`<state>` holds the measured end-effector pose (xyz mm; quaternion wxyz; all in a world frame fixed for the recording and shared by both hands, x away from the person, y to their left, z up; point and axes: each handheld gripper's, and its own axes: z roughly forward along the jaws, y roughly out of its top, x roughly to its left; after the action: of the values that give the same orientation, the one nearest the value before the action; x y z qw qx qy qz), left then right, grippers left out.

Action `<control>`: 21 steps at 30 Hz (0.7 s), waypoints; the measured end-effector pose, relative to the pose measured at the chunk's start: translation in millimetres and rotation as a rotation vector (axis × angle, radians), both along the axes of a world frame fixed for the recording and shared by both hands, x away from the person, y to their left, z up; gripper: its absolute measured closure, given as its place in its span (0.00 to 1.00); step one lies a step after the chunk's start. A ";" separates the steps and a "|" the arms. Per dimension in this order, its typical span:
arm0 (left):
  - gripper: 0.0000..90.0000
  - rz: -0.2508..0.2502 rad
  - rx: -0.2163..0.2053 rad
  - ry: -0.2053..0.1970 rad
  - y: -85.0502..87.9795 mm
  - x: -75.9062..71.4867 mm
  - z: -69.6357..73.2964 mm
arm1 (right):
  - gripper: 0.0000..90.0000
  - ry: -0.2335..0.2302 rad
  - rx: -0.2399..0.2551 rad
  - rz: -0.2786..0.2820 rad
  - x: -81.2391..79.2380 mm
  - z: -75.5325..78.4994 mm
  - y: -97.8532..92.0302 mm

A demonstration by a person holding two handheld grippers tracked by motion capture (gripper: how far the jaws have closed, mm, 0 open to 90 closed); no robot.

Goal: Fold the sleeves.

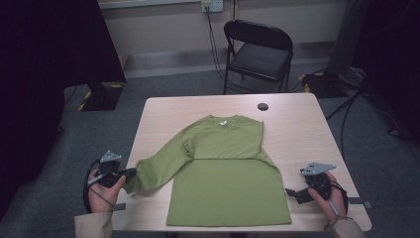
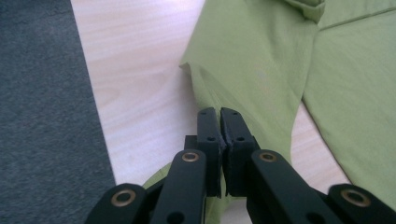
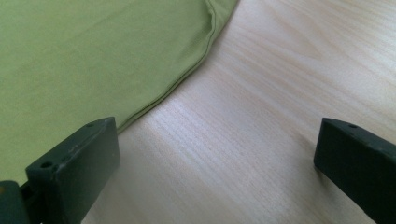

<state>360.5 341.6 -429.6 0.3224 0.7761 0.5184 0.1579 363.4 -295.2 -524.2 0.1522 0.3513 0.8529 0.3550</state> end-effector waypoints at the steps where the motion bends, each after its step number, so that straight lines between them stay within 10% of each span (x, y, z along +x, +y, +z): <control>1: 0.97 -0.003 -0.004 -0.003 -0.8 2.0 3.3 | 0.00 0.000 0.000 0.000 0.0 0.0 0.0; 21: 0.97 -0.056 -0.018 -0.065 -29.4 47.0 78.0 | 0.00 0.000 0.000 0.001 0.1 0.0 0.1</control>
<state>407.5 312.2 -351.6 0.3503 0.7819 0.4871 0.1691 363.5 -295.2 -524.2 0.1521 0.3507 0.8531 0.3551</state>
